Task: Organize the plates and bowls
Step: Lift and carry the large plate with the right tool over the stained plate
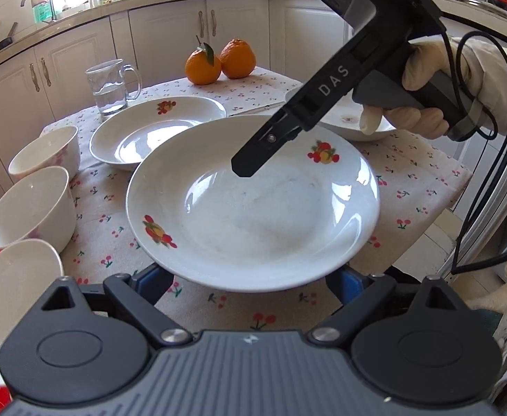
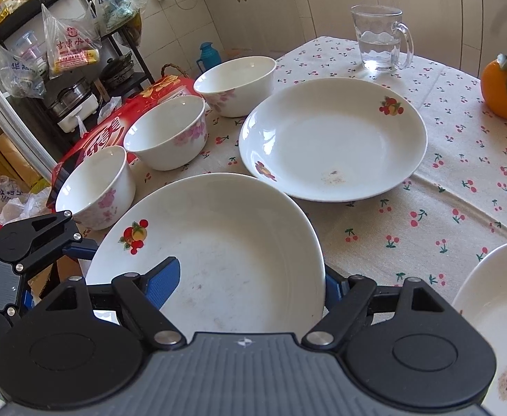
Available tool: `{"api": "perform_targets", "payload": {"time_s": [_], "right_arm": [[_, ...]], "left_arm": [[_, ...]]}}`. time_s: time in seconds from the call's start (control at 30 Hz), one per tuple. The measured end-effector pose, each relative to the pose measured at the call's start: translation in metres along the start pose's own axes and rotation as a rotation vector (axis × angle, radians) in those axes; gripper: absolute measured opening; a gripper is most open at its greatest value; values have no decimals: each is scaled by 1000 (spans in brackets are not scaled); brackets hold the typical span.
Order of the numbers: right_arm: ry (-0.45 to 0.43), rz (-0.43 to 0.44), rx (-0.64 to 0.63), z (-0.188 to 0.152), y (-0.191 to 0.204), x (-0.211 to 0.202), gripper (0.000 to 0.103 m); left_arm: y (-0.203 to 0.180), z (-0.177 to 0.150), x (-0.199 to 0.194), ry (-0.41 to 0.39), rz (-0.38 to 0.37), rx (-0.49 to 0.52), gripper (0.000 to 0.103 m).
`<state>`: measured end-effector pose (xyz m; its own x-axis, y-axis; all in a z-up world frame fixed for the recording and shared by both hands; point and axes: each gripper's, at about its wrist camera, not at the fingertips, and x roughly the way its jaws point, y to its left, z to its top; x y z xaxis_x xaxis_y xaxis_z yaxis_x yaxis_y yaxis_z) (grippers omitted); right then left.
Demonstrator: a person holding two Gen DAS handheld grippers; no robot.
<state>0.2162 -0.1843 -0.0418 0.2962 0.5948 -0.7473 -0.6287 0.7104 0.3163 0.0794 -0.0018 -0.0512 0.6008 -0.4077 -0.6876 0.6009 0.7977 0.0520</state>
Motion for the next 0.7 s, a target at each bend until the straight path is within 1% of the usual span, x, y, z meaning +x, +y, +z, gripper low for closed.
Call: {"api": "perform_targets", "payload": {"time_s": [0.27,0.5,0.7], "right_arm": [[-63,-57,47,-8,-27,-38,86],[-98,-129,101,-22,-58,-70,86],[-125,-193,160,-39,-83,-93,86]], "left_arm": [[-12,37,15,-22,-56,68,94],[-32,67,40,-34,-108,136,94],[-50,86,64,-37,-154,197,94]]}}
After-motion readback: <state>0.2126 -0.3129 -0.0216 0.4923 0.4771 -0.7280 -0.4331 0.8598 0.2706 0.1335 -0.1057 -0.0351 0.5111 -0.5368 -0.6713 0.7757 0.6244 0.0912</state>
